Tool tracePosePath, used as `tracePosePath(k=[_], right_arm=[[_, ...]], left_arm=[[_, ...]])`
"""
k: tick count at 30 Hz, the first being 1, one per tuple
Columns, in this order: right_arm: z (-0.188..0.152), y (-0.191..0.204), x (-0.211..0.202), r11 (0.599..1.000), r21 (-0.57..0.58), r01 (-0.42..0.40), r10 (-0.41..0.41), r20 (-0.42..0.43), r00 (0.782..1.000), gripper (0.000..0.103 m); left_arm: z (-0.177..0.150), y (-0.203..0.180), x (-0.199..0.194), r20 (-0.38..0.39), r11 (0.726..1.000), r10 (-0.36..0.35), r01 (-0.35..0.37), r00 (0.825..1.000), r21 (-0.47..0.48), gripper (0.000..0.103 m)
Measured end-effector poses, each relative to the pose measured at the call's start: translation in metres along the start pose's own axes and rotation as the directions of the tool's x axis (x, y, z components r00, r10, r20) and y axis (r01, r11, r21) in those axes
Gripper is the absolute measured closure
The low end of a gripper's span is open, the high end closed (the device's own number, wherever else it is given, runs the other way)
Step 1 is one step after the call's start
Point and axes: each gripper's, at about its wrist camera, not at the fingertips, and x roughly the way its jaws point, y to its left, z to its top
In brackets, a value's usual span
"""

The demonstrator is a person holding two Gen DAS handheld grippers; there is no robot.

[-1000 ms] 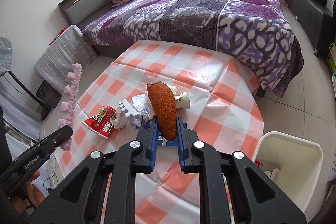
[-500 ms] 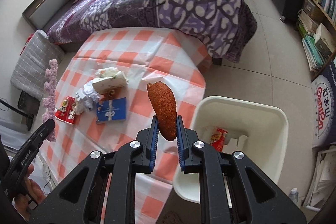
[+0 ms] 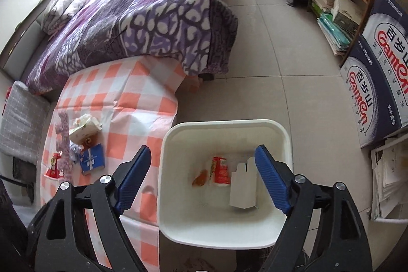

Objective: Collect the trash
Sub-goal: 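Carry the sausage over the bin and release it with the right gripper, then release the foam strip into the bin with the left gripper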

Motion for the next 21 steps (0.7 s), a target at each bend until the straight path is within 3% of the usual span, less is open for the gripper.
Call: tracePosePath(k=[4,18,19,21], right_arm=[[0.007,-0.019,-0.006,0.996,0.063,0.067,-0.071,0.065,0.995,0.010],[0.017,-0.064,-0.015,0.973,0.226,0.053,-0.083,0.123,0.989,0.008],[0.018,-0.064,-0.017,0.971,0.231,0.054,-0.086,0.132,0.988,0.008],[0.018,-0.063,-0.018,0.970,0.235,0.057,-0.092,0.142,0.986,0.008]], left_arm=[[-0.007,-0.024,0.016,-0.039,0.999,-0.033,0.034,0.999,0.040,0.092],[-0.025,-0.094,0.049,-0.128,0.973,-0.191,0.205,0.973,0.107,0.091],[-0.026,-0.098,0.050,-0.134,0.971,-0.198,0.213,0.971,0.111,0.087],[-0.028,-0.102,0.052,-0.143,0.968,-0.205,0.222,0.968,0.117,0.058]])
